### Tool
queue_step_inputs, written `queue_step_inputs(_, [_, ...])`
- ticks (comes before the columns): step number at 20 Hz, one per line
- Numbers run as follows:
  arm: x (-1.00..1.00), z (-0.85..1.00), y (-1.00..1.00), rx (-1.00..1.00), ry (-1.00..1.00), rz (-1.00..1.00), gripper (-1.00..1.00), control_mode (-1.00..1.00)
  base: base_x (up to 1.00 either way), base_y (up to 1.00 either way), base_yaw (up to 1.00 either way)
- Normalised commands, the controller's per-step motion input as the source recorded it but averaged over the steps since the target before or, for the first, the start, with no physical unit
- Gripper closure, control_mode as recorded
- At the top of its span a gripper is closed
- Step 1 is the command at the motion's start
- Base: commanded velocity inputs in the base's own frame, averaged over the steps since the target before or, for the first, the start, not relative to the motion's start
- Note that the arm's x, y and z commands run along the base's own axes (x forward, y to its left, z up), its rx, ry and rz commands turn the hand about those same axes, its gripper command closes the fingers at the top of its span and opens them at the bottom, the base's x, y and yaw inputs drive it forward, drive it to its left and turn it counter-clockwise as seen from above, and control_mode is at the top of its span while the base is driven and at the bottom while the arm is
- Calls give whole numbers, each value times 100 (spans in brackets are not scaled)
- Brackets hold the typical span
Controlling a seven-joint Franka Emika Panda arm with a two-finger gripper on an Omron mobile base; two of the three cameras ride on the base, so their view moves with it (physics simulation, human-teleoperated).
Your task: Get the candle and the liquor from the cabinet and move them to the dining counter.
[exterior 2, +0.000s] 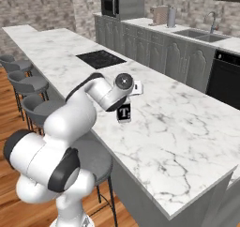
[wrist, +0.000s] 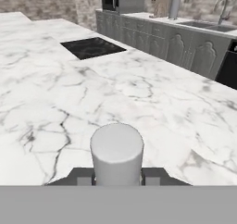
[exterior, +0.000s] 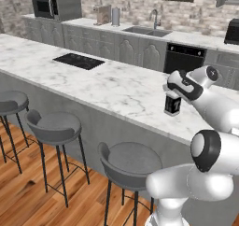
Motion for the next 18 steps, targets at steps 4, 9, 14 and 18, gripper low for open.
queue_step_inputs(4, [23, -28, -6, 0, 0, 1, 100, -100, 0, 0, 0])
queue_step_inputs(9, [19, -24, -1, 0, 0, 2, 100, -100, 0, 0, 0])
queue_step_inputs(14, [4, -29, -3, 1, 0, 4, 100, -100, 0, 0, 0])
queue_step_inputs(18, [0, -41, 0, 0, 0, 4, -100, -100, 0, 0, 0])
